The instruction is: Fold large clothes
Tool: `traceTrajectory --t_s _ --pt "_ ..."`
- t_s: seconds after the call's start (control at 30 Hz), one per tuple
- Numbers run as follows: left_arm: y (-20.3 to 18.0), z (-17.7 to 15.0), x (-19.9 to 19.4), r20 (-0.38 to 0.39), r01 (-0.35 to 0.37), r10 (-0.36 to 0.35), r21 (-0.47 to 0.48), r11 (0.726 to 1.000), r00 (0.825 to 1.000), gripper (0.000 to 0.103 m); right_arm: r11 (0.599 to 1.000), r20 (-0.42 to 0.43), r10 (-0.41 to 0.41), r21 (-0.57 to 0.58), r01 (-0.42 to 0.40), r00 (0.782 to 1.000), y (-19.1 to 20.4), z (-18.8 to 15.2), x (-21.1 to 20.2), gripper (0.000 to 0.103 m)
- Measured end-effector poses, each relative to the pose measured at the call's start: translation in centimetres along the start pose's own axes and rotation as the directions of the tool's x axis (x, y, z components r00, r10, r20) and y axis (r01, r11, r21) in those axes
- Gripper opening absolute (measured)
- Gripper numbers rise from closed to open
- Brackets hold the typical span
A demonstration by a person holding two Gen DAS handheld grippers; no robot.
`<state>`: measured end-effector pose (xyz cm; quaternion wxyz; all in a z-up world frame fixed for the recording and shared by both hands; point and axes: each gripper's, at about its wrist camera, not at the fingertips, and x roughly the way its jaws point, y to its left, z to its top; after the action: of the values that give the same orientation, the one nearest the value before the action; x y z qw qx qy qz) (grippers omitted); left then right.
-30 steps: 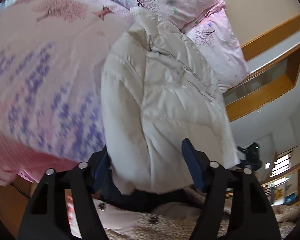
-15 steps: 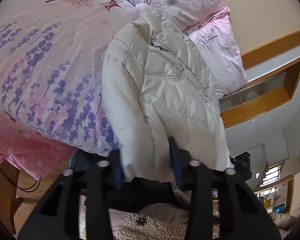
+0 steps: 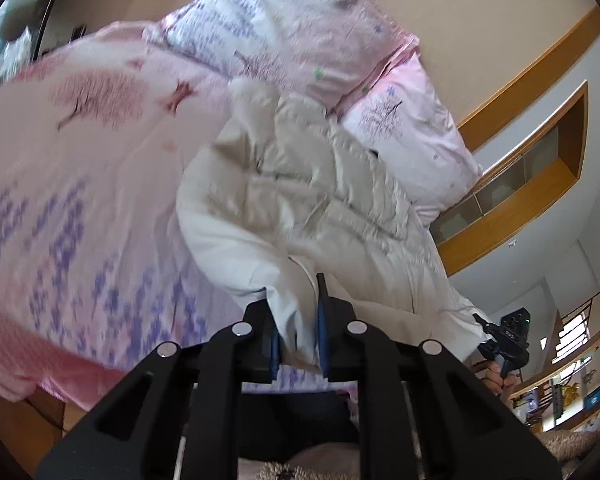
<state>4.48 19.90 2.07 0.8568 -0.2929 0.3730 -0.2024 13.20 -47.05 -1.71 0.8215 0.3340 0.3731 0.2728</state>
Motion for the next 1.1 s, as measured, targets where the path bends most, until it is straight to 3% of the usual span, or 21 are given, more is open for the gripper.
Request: traceTrajectory --t_s 0.17,0.37,0.63,0.87,0.97,1.1 --pt "-2.3 3.4 -0.3 0.103 -0.037 0.031 0.058 0.998 0.994 0.014 0.992 0.137 -0.037 -0.117 0.054 0.990 4.2 2.4 -0.6 0.017" --pt "-5.5 8.6 0.1 0.239 -0.127 0.089 0.148 0.981 0.967 0.013 0.951 0.312 -0.094 -0.253 0.178 0.945 9.8 7.1 0.8 0.016" --pt "-6.7 17.2 4.3 0.264 -0.212 0.163 0.167 0.963 0.951 0.013 0.924 0.401 -0.151 -0.267 0.273 0.903 12.1 13.6 5.4 0.016" --pt "-7.1 23.8 10.7 0.245 -0.294 0.245 0.187 0.937 0.938 0.013 0.920 0.362 -0.256 -0.194 0.341 0.896 11.2 19.7 11.0 0.016" --pt "-5.8 25.8 15.3 0.180 -0.341 0.312 0.157 0.927 0.933 0.013 0.913 0.274 -0.353 -0.105 0.393 0.894 9.2 22.6 14.8 0.016" --pt "-3.2 27.1 20.9 0.079 -0.399 0.392 0.118 0.909 0.917 0.013 0.862 0.111 -0.502 -0.008 0.506 0.857 5.5 25.3 20.6 0.017"
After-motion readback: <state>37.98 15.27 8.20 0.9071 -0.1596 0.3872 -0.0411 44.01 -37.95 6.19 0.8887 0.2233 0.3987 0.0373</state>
